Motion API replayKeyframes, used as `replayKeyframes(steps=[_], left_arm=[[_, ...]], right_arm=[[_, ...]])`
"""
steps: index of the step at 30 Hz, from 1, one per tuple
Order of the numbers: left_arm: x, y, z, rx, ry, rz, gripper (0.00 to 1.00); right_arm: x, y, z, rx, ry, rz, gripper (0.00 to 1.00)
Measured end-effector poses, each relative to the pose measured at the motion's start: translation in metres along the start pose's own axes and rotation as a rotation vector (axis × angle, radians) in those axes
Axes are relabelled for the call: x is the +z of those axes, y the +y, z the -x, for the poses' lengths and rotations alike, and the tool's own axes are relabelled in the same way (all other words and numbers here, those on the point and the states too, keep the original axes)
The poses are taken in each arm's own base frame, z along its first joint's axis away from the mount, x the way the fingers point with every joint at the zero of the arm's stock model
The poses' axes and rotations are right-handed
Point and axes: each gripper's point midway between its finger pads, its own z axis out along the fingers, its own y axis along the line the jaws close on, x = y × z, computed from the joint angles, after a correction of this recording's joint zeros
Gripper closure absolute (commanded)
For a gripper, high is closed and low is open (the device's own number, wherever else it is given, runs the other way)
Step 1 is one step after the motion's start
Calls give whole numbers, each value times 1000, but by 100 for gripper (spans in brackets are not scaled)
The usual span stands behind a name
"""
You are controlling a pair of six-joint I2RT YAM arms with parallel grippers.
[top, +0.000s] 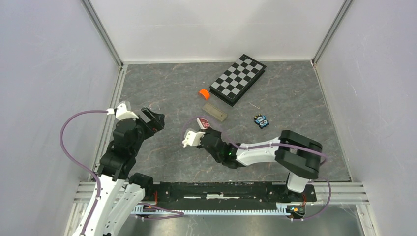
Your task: Load the batteries into the remote control
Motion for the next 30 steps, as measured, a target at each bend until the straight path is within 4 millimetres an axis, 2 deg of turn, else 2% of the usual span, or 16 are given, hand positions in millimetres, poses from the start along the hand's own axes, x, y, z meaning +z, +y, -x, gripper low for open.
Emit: replayKeyframes(steps=[4,10,15,19,25,30], left_arm=[[1,3,-1,30,9,16,0],[4,-8,12,95,28,11,0],[9,-18,1,111,97,-32,0],[14,-25,-12,122,165,-68,0],[19,-32,-29,155,257,-117,0],[13,-41,-28,177,264,-175,0]], right_arm=[[11,16,-7,-104,46,-4,98],[15,29,-6,-171,59,16,72],[13,44,-10,-192,69,89,53],[8,70,-27,-242,105,207,38],[3,74,-16,-217,86,274,20],[-21,80,-15,-168,86,396,9]])
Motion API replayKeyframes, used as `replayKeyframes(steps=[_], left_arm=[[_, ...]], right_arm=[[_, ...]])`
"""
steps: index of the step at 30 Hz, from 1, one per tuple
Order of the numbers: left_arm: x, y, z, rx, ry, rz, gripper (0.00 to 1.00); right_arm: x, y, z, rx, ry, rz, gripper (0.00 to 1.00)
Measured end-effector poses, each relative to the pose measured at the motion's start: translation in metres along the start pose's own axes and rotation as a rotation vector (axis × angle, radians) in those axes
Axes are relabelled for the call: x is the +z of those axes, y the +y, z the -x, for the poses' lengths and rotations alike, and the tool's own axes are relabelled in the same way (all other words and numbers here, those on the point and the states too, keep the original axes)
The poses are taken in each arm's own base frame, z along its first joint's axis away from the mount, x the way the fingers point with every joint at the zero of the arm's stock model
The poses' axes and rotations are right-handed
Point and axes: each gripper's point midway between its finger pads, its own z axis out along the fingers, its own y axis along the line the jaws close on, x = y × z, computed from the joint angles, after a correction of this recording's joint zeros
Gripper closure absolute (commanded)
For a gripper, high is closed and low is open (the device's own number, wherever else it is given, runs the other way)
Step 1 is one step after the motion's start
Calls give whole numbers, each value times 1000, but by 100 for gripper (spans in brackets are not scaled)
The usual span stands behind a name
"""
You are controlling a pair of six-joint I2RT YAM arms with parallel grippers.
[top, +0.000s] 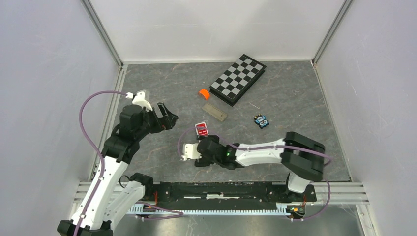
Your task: Load the batteries into the remote control
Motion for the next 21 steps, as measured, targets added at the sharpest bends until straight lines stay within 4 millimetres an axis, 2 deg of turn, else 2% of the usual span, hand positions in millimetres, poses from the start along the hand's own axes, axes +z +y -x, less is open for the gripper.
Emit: replayKeyframes(steps=[4,6,8,11,13,16,18,21], left_arm=[[-16,-8,7,43,-48,-53,0],[-24,-12,14,63,-81,-68,0],[-33,-15,22,76,-120,-76,0],[-44,-13,30,85,-166,-63,0],[-50,-8,31,84,-187,-37,0],[-59,0,32,86,-211,1,0],[-69,3,36,94,-234,19,0],[-88,3,48,118,-298,25,0]], right_arm=[[-34,4,-10,80,-33,43,6],[-56,-3,-13,145,-69,17,4],[-79,-19,-15,225,-106,-43,4],[-113,-57,-22,385,-157,-189,2],[-144,-96,-35,527,-189,-347,2],[-195,-142,-59,696,-231,-585,2],[-234,-163,-75,798,-270,-727,2],[-284,-182,-101,934,-317,-901,2]])
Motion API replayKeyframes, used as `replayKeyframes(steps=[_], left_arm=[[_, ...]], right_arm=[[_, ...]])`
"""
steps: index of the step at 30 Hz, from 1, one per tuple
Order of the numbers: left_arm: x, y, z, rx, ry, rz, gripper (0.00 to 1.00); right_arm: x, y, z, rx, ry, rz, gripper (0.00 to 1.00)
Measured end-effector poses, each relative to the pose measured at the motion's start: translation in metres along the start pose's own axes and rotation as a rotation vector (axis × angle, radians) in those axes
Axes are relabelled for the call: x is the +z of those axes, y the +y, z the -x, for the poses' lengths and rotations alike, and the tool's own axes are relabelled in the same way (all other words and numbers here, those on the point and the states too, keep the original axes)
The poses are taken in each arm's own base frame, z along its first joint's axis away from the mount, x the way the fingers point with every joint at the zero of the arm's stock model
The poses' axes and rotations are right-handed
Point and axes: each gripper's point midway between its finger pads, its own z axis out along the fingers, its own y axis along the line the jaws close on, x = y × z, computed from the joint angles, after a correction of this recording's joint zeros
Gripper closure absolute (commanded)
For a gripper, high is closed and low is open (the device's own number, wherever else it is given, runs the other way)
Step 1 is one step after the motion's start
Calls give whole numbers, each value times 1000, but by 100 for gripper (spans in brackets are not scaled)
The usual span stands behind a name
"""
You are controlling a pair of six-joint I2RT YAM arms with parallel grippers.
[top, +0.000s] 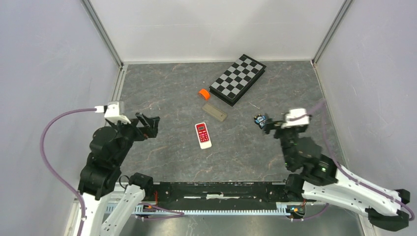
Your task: Load the batteries into the remote control
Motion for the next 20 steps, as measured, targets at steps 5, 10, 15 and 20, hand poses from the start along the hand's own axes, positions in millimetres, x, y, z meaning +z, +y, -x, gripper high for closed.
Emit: replayKeyframes(steps=[5,10,15,20], left_arm=[[-31,-4,36,53,-118,-13,0],[-54,-5,57,97,-187,-20,0],[-65,-4,63,118,-206,-19,0],[-66,-1,59,122,-192,-4,0]], right_arm=[[-22,-60,23,182,-87,-142,2],[-28,-77,21,208,-82,-213,2],[-30,-83,16,202,-66,-249,2],[-30,-85,15,201,-62,-263,2]])
